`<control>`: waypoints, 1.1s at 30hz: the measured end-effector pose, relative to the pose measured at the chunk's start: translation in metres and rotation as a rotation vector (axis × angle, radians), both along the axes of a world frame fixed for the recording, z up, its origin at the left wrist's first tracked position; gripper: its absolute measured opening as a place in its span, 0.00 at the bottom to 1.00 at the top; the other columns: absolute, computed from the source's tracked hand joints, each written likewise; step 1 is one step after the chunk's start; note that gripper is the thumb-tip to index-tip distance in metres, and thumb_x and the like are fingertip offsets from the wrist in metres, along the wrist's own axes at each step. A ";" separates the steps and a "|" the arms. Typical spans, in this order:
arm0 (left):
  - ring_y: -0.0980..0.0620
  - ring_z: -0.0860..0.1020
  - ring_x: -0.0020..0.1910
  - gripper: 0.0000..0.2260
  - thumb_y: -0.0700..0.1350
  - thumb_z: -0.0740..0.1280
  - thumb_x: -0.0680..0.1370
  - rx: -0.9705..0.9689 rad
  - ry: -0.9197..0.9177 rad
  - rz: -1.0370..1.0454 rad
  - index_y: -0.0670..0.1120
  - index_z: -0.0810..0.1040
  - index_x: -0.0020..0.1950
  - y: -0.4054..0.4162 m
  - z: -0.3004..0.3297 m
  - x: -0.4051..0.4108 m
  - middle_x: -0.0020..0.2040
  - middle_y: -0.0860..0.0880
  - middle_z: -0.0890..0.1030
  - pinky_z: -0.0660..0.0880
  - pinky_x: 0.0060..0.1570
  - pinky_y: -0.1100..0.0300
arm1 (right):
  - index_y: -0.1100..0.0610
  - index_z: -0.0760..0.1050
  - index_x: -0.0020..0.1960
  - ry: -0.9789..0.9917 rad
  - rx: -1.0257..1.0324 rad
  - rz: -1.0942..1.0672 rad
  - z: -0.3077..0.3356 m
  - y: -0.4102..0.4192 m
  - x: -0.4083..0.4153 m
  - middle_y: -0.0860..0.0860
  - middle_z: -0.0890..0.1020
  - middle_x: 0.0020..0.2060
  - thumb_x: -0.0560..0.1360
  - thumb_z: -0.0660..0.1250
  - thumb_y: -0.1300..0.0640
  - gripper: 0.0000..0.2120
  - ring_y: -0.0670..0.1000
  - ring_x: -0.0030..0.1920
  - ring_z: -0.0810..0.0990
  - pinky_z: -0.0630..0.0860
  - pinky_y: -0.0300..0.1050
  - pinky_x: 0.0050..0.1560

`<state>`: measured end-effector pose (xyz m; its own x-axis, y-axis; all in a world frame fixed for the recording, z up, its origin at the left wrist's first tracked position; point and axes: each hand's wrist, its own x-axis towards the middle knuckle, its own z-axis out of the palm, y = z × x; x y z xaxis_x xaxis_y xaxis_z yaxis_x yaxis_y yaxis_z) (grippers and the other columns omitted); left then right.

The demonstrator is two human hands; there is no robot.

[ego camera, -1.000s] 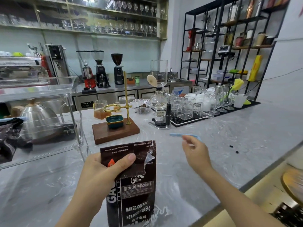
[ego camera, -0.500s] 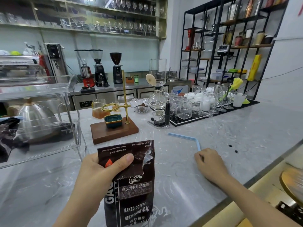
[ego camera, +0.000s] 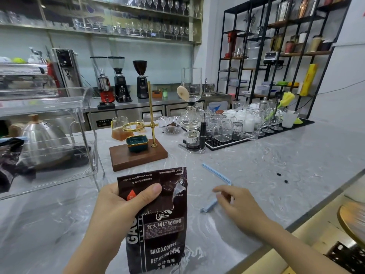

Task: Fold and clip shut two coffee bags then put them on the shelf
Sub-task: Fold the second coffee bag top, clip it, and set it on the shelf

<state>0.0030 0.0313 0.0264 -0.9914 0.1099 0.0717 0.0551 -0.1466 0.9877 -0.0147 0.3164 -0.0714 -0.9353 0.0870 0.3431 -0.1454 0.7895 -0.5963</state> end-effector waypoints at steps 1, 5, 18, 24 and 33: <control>0.43 0.87 0.33 0.08 0.39 0.76 0.64 0.000 0.001 -0.001 0.40 0.85 0.42 0.000 0.000 0.000 0.37 0.40 0.88 0.81 0.26 0.60 | 0.51 0.82 0.53 0.063 -0.007 -0.079 -0.002 0.008 -0.007 0.46 0.84 0.44 0.76 0.66 0.59 0.09 0.44 0.42 0.79 0.77 0.40 0.48; 0.43 0.87 0.33 0.06 0.40 0.76 0.64 -0.004 0.001 0.001 0.40 0.86 0.39 0.000 -0.001 0.000 0.37 0.40 0.88 0.81 0.26 0.60 | 0.51 0.79 0.59 -0.007 0.117 -0.202 -0.014 0.041 -0.034 0.46 0.78 0.51 0.74 0.67 0.61 0.15 0.51 0.54 0.77 0.74 0.47 0.58; 0.42 0.88 0.35 0.07 0.42 0.76 0.62 -0.012 0.014 0.004 0.43 0.87 0.39 -0.002 -0.004 -0.002 0.38 0.41 0.88 0.83 0.29 0.58 | 0.48 0.83 0.45 -0.016 0.119 -0.188 -0.020 0.044 -0.039 0.43 0.84 0.37 0.73 0.72 0.51 0.03 0.41 0.37 0.78 0.74 0.36 0.40; 0.43 0.88 0.35 0.06 0.42 0.77 0.62 -0.011 0.006 0.002 0.43 0.87 0.38 -0.002 -0.004 -0.002 0.38 0.40 0.88 0.82 0.29 0.58 | 0.51 0.86 0.41 0.050 -0.008 -0.208 -0.017 0.039 -0.033 0.43 0.86 0.34 0.71 0.74 0.56 0.02 0.43 0.38 0.82 0.77 0.39 0.43; 0.42 0.87 0.35 0.06 0.42 0.77 0.63 -0.007 0.008 -0.003 0.43 0.87 0.38 -0.002 -0.003 -0.001 0.38 0.40 0.88 0.82 0.28 0.59 | 0.59 0.85 0.44 0.086 -0.729 -0.108 0.005 0.011 -0.020 0.56 0.88 0.38 0.74 0.72 0.62 0.03 0.49 0.40 0.85 0.81 0.36 0.40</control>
<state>0.0025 0.0289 0.0236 -0.9904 0.1134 0.0788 0.0625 -0.1401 0.9882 -0.0345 0.3277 -0.0661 -0.8811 0.4106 0.2349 -0.1592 0.2101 -0.9646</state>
